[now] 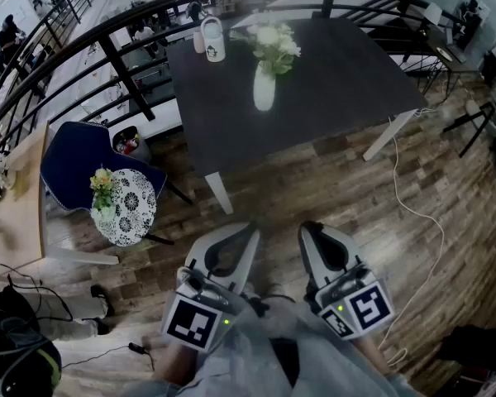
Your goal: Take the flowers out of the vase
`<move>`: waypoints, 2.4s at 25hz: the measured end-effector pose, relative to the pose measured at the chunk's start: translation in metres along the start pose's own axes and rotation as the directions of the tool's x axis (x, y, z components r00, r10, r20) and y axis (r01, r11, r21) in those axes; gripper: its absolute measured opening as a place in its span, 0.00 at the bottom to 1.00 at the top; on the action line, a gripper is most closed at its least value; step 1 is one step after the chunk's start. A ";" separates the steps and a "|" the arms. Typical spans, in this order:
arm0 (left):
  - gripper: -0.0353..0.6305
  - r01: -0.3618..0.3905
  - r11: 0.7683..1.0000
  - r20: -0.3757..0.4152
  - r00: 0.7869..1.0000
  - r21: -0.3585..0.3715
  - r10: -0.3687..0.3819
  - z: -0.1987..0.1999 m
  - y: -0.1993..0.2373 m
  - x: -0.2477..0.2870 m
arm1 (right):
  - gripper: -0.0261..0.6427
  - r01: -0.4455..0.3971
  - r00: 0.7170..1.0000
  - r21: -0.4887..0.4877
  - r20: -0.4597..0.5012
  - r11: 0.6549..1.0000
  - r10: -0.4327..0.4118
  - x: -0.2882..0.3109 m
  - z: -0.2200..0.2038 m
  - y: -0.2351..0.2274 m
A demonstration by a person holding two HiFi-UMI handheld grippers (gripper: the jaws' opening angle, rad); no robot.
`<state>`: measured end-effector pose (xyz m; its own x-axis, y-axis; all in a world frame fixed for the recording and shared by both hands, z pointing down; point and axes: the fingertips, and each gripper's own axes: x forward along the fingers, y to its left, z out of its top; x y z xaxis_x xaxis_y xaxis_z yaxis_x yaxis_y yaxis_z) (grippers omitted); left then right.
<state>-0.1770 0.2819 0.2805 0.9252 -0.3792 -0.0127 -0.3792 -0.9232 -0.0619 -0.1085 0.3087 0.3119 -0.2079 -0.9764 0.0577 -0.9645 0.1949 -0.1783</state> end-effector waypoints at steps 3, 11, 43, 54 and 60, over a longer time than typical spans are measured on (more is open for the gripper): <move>0.05 0.000 1.000 -0.007 1.000 0.000 0.000 -0.001 0.001 0.001 | 0.04 -0.001 1.000 0.000 -0.003 1.000 0.001 0.001 -0.001 -0.002; 0.05 -0.018 1.000 -0.005 1.000 0.004 0.018 -0.001 0.003 0.004 | 0.04 -0.013 1.000 0.006 -0.005 1.000 0.013 0.003 -0.001 -0.006; 0.05 -0.080 0.997 0.040 0.996 -0.023 0.081 0.017 -0.043 0.042 | 0.04 0.000 1.000 0.084 0.008 0.996 0.000 -0.052 -0.005 -0.070; 0.05 -0.047 0.999 0.056 0.997 -0.019 0.048 0.006 0.004 0.078 | 0.04 0.004 1.000 0.039 0.013 0.999 -0.004 0.002 0.002 -0.088; 0.05 -0.044 0.999 0.070 0.997 -0.015 0.045 0.011 0.045 0.104 | 0.04 0.013 1.000 0.026 0.026 1.000 -0.013 0.045 0.018 -0.105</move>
<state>-0.0980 0.2021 0.2652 0.9057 -0.4152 -0.0851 -0.4199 -0.9064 -0.0461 -0.0133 0.2426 0.3157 -0.1908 -0.9810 0.0344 -0.9626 0.1801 -0.2026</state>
